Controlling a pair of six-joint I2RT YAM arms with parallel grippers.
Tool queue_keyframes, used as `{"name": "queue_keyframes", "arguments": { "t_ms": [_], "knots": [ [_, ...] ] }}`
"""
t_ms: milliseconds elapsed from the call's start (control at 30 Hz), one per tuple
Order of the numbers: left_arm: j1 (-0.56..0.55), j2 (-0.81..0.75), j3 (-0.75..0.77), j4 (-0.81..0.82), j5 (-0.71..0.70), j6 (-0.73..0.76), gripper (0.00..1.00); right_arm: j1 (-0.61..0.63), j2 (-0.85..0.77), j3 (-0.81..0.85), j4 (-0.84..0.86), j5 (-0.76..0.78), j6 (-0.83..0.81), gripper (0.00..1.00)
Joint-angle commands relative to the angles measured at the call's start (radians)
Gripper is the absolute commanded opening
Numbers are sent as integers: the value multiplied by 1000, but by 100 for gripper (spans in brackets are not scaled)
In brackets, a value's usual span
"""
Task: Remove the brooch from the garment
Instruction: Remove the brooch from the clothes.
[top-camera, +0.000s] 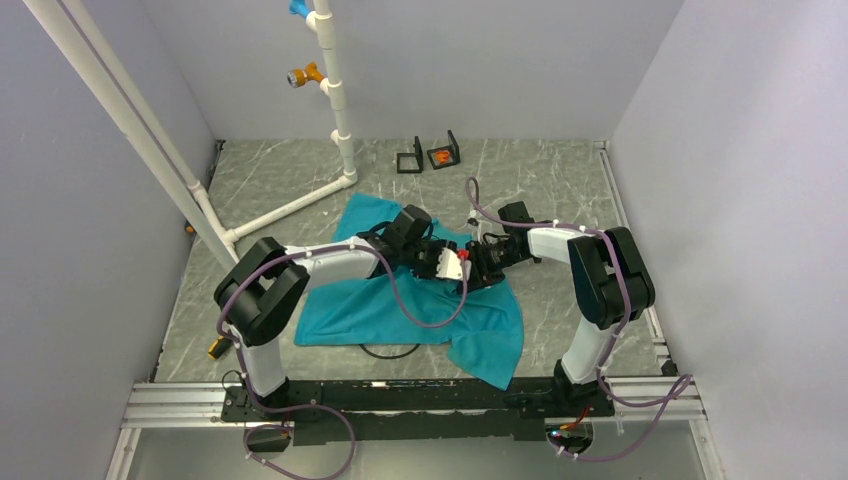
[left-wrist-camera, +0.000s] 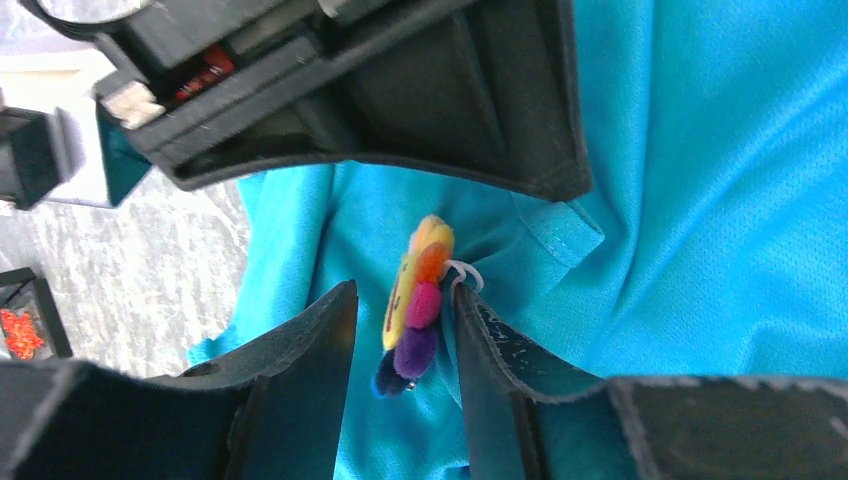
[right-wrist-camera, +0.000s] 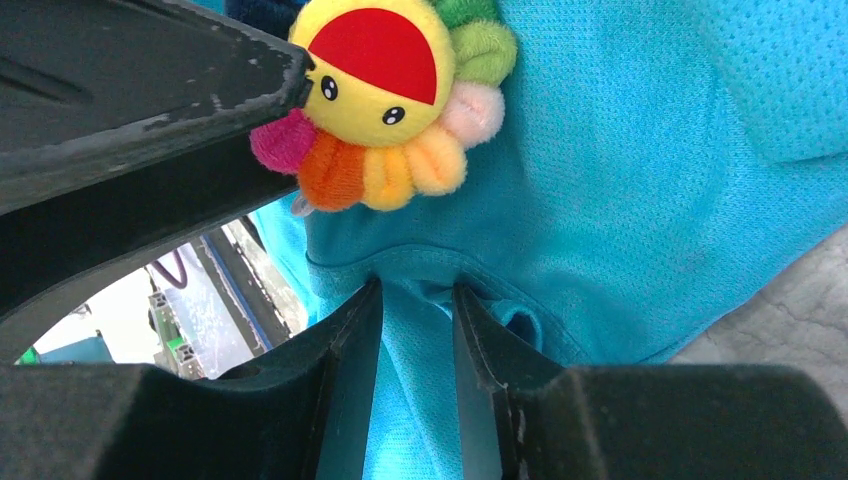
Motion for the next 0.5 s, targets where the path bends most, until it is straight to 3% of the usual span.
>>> {"name": "queue_keyframes", "arguments": {
  "t_ms": [0,200,467],
  "knots": [
    [-3,-15,64,-6,44,-54,45,-3,-6,-14,15,22,-20,34],
    [-7,5,89,-17,73,-99,43,-3,2,-10,13,18,-20,34],
    [-31,44,75,-42,-3,-37,46,-8,0,-6,13,12,-15,35]
  ]
}}
